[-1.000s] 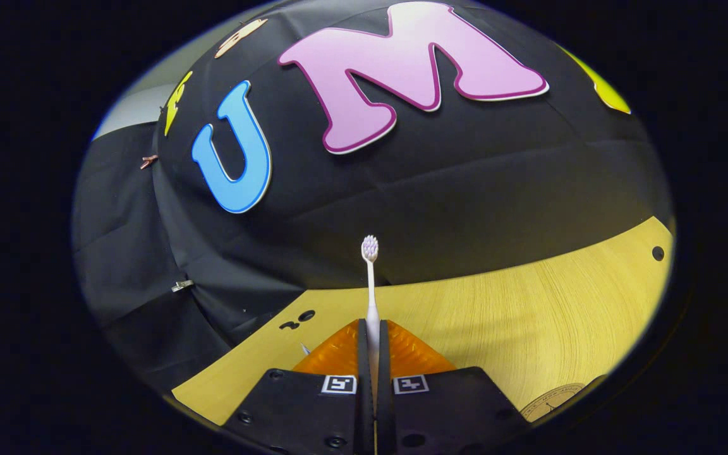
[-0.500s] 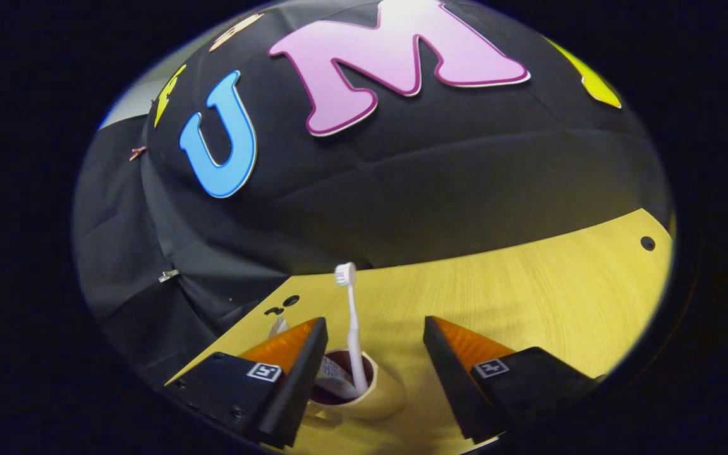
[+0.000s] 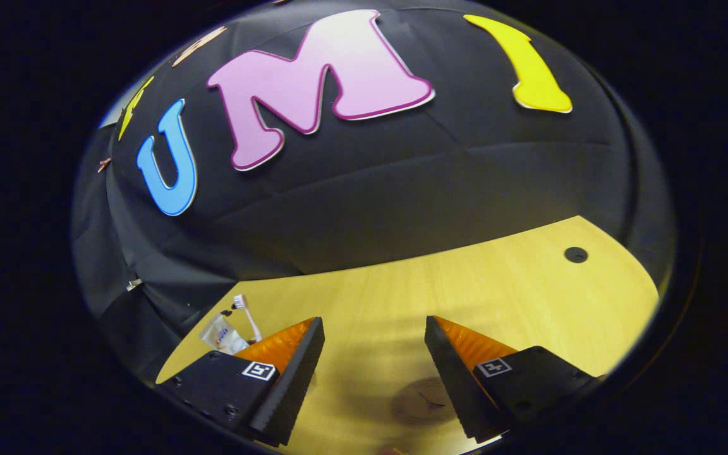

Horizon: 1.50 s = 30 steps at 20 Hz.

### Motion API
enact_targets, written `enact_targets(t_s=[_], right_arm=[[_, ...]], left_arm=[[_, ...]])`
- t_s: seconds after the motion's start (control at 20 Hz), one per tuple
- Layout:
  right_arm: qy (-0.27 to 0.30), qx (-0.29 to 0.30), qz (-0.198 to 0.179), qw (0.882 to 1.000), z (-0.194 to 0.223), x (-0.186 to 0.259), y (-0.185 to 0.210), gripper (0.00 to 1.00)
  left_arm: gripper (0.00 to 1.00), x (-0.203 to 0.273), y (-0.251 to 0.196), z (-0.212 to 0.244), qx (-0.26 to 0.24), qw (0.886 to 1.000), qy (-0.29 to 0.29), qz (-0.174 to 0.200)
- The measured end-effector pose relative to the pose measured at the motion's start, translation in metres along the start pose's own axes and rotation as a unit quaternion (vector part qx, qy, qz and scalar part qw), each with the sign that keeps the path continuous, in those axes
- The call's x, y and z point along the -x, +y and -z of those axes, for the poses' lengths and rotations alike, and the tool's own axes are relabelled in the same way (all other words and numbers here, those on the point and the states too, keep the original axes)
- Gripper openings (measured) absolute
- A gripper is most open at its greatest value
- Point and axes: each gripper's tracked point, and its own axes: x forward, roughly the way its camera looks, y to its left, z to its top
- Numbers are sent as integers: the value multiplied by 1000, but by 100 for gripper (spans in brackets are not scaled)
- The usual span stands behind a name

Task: Put the toothbrush and toothpaste on the desktop into the cup, then pick up the cup and place it on the coaster on the desktop.

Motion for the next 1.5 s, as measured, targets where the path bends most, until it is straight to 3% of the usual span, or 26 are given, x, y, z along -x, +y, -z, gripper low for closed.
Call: enact_targets(t_s=[0.3,0.5,0.7,1.05,1.5], right_arm=[[16,12,82,996,2,46,-102,98],[21,2,117,993,5,76,-145,98],[29,-31,146,988,14,97,-179,98],[38,-52,192,979,30,130,-226,98],[59,-53,217,973,53,152,-251,98]], left_arm=[[98,-44,4,-6,-11,997,69,20],[98,-72,5,-10,-7,994,105,21],[98,-100,3,-14,-36,989,144,22],[94,-138,-3,-12,-67,973,219,25],[71,-150,-3,-6,-135,951,277,24]])
